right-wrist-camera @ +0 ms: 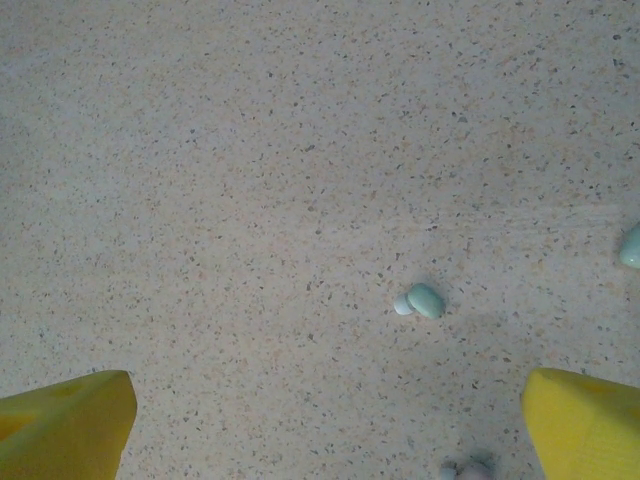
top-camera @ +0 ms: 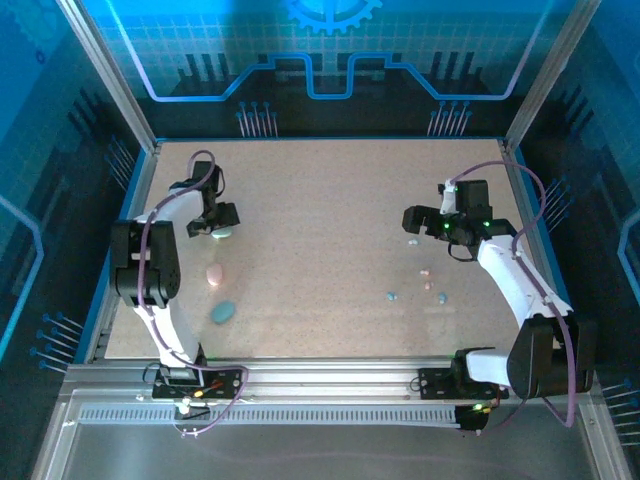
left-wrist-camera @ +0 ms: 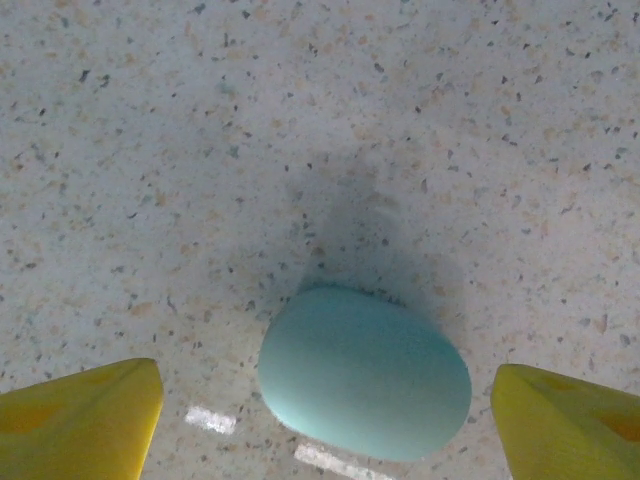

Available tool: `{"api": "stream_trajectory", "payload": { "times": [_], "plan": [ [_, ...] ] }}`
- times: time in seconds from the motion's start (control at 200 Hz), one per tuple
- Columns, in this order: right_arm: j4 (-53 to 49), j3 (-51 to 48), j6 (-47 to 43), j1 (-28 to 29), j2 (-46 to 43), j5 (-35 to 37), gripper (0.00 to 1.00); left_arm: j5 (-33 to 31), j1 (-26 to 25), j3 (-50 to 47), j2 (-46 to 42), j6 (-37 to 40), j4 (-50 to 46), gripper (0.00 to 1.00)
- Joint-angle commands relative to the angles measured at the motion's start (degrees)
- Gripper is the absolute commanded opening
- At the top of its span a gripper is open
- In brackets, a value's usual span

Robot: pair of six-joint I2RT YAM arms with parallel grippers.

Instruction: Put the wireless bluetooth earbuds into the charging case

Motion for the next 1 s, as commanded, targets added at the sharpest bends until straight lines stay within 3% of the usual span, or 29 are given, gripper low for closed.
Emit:
{"api": "stream_trajectory", "payload": {
  "times": [0.0,0.385,0.695,0.9,0.996],
  "plan": [
    [-2.1,1.9,1.0,-0.1,1.2,0.9,1.0,1.9,0.2,2.8,2.6,1.9,-3.5,0.85],
    [-3.9,2.9,0.4,-0.1,4.0,0.5,1.0,0.6,-2.7,7.6,9.0,5.2,-7.6,0.79],
    [-4.5,2.4,0.0,-0.1,2.9,1.2,1.0,-0.5,-5.2,9.7,9.3,6.7,-10.0,0.64],
    [-3.8,1.6,0.5,-0.1,2.2,0.7,1.0,2.6,-12.0,11.2,7.1,2.4,-11.4,0.64],
    [-3.4,1.4,0.9,-0.1,2.3,-0.1,1.0,5.8,-17.7,11.9,6.5,-0.4,-10.0,0.64]
  ]
}}
